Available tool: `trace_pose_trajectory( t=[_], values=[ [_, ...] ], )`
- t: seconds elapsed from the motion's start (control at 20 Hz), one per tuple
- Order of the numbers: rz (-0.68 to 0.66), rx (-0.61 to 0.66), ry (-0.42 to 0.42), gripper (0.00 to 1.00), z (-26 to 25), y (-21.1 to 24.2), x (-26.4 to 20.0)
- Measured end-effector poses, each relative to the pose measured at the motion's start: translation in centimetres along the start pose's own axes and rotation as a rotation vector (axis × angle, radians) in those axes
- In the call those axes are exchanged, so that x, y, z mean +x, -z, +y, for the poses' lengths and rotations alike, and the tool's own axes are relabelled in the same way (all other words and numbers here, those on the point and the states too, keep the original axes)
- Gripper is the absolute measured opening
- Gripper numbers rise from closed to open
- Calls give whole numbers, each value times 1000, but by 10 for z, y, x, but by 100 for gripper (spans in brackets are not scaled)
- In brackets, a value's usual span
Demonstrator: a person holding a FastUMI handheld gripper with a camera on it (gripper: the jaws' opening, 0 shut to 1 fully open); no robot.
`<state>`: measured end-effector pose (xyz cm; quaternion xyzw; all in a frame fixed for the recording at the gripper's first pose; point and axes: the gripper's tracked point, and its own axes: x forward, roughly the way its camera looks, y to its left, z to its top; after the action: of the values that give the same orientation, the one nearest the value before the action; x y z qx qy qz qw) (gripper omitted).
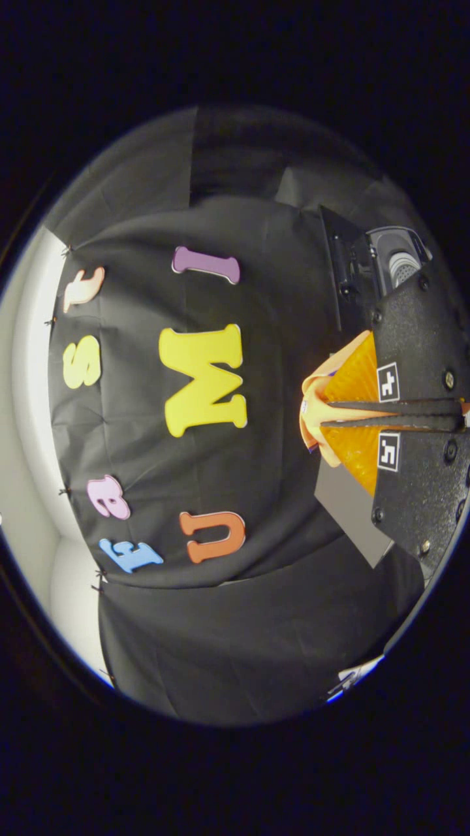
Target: Put the clothes into the washing machine and then close the washing machine lid.
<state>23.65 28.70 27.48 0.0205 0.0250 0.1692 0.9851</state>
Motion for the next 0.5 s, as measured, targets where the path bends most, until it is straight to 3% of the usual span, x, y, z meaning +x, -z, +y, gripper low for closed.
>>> trace_pose_trajectory(
  t=[0.3, 0.5],
  values=[
    [-88, -28, 75, 4, -63, -45, -44],
    [-91, -26, 123, 4, -119, -48, -48]
  ],
)
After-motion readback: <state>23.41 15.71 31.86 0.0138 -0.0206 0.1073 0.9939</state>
